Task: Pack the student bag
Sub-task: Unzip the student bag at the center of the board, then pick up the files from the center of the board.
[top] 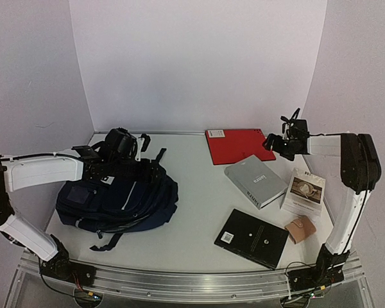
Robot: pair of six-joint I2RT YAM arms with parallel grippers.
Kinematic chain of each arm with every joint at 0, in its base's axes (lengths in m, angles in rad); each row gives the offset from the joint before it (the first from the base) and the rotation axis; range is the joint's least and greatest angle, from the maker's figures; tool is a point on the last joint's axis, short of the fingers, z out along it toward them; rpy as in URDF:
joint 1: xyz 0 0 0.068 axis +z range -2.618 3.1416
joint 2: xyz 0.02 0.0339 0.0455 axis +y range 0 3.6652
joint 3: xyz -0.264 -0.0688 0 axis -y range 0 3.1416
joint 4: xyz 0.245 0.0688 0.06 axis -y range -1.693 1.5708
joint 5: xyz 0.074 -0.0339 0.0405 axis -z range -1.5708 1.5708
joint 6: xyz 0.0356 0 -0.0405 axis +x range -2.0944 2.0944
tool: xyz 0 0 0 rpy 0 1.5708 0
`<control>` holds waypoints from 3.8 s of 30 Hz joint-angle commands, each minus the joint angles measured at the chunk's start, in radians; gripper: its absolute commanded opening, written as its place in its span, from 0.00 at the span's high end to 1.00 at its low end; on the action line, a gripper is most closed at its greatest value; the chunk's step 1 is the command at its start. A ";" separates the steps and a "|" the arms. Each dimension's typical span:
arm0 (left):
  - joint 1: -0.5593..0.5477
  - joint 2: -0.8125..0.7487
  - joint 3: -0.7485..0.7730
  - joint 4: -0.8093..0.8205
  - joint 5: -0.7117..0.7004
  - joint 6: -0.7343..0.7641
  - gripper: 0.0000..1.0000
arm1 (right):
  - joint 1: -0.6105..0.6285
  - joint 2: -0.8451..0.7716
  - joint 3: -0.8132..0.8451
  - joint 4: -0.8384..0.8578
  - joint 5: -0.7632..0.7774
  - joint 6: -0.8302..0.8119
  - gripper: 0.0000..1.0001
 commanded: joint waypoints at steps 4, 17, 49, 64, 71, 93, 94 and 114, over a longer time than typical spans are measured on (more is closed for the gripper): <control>0.006 0.017 0.057 0.107 0.026 -0.122 0.12 | -0.053 0.229 0.309 -0.065 -0.079 -0.102 0.02; 0.016 0.266 0.274 0.105 0.049 -0.220 0.10 | -0.062 0.509 0.634 -0.181 -0.192 -0.152 0.05; 0.083 1.071 1.153 0.120 0.202 -0.232 0.17 | -0.064 0.572 0.744 -0.340 -0.170 -0.155 0.06; 0.086 1.187 1.219 0.142 0.193 -0.208 0.17 | -0.051 0.556 0.666 -0.349 -0.372 -0.253 0.17; 0.112 1.232 1.253 0.153 0.188 -0.160 0.17 | -0.021 0.552 0.646 -0.351 -0.335 -0.256 0.17; 0.108 1.167 1.061 0.301 0.328 -0.207 0.25 | 0.069 0.498 0.552 -0.355 -0.383 -0.267 0.20; 0.105 1.143 1.026 0.306 0.327 -0.200 0.25 | 0.074 0.489 0.537 -0.355 -0.384 -0.268 0.20; 0.079 0.739 0.630 0.094 0.188 -0.083 0.26 | 0.114 0.160 0.205 -0.277 -0.205 -0.131 0.18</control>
